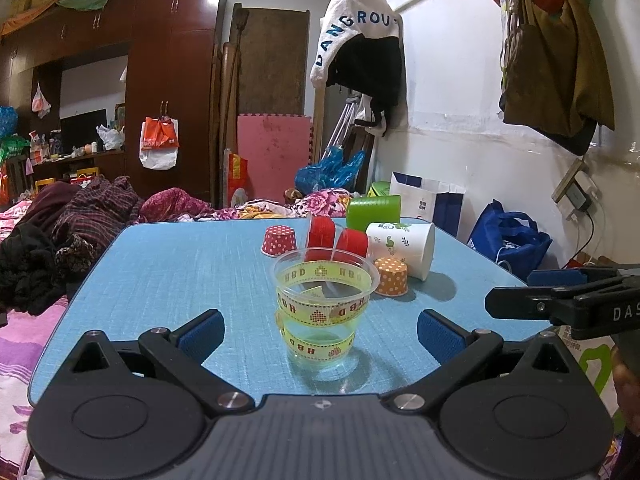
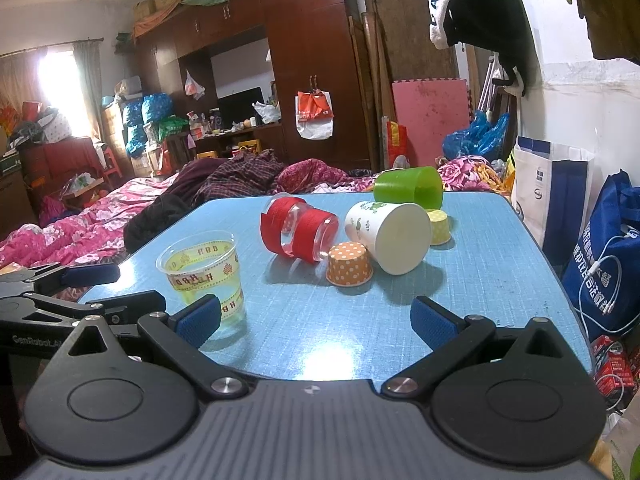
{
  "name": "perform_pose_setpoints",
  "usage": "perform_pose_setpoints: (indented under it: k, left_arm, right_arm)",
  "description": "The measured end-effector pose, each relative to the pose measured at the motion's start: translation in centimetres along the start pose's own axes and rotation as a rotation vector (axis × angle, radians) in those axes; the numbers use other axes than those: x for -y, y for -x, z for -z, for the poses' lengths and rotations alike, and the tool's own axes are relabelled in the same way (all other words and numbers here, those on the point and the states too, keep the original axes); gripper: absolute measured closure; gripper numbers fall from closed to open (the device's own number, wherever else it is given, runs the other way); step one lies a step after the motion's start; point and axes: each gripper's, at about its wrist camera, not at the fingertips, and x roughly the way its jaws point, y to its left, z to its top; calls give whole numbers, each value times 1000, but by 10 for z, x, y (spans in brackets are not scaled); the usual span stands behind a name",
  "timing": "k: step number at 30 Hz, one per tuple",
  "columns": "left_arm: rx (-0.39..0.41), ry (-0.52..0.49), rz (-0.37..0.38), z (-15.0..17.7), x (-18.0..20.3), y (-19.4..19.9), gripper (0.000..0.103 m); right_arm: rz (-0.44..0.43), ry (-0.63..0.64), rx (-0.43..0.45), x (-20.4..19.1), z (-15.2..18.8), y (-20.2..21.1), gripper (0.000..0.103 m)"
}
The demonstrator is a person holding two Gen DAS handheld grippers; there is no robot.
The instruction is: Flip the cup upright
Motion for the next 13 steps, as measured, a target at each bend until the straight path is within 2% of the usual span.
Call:
perform_pose_setpoints:
  k: [13]
  left_arm:
    - [7, -9, -6, 2, 1, 0, 0]
  right_arm:
    - [1, 1, -3, 0, 0, -1, 1]
